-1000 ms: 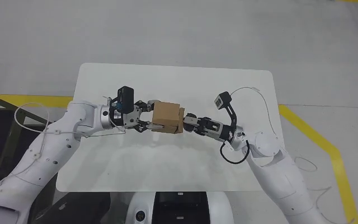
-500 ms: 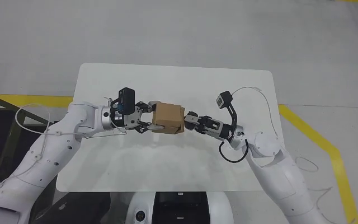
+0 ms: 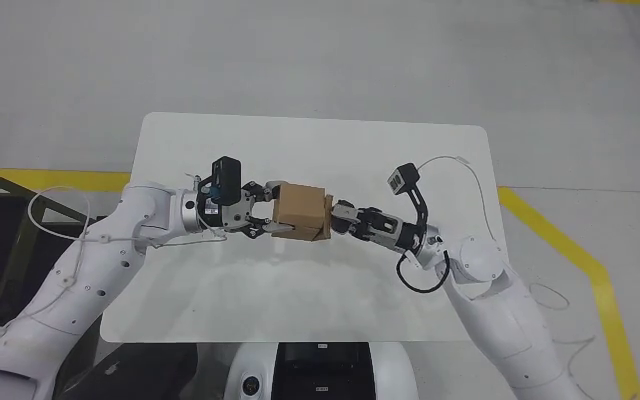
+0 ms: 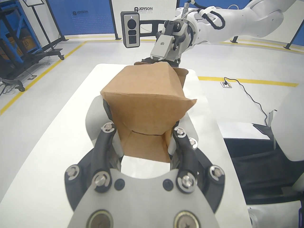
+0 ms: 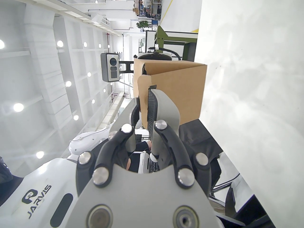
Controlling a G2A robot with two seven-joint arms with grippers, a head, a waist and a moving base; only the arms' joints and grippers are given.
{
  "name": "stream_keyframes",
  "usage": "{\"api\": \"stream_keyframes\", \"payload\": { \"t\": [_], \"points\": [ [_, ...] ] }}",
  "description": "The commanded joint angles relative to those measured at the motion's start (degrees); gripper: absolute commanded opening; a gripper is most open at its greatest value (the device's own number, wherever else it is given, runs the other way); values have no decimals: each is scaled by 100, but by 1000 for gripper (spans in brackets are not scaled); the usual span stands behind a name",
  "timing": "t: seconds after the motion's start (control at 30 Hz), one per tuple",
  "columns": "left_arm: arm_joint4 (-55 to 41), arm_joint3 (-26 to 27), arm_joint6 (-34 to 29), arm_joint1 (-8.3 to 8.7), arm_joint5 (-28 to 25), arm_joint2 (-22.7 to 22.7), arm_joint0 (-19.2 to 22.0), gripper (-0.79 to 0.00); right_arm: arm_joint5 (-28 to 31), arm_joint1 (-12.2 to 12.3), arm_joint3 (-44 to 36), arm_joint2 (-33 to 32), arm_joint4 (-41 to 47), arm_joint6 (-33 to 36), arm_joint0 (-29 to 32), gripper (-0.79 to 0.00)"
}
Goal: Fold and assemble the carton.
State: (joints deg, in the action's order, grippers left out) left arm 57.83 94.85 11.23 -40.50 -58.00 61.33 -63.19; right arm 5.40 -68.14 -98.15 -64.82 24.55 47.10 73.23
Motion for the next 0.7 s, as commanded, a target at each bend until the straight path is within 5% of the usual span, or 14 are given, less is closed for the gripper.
{"api": "stream_keyframes", "payload": {
  "t": [0.0, 0.07, 0.17, 0.3, 0.37, 0.43, 0.47, 0.67],
  "points": [
    [-5, -6, 14, -5, 0, 10, -3, -474, 37, 0, 47, -46, 143, 1, 14, -477],
    [-15, -24, 17, -9, 0, 22, -8, -474, 62, -3, 102, -76, 360, 46, 28, -416],
    [-8, -44, 14, -16, 0, 48, -14, -474, 82, -1, 139, -99, 473, 116, 35, -157],
    [10, -73, -14, -33, 0, 84, -9, -474, 63, 14, 33, -72, 203, 81, 80, -74],
    [22, -77, -26, -44, 0, 99, -8, -474, 10, 25, -44, -74, -68, -67, 111, -191],
    [23, -77, -35, -55, 0, 109, -11, -474, -83, 36, -121, -81, -328, -253, 145, -465],
    [27, -73, -34, -60, 0, 118, -9, -474, -138, 40, -155, -82, -448, -344, 159, -536],
    [31, -65, -41, -84, 0, 162, -34, -474, -372, 56, -255, -61, -765, -537, 211, -773]
  ]
}}
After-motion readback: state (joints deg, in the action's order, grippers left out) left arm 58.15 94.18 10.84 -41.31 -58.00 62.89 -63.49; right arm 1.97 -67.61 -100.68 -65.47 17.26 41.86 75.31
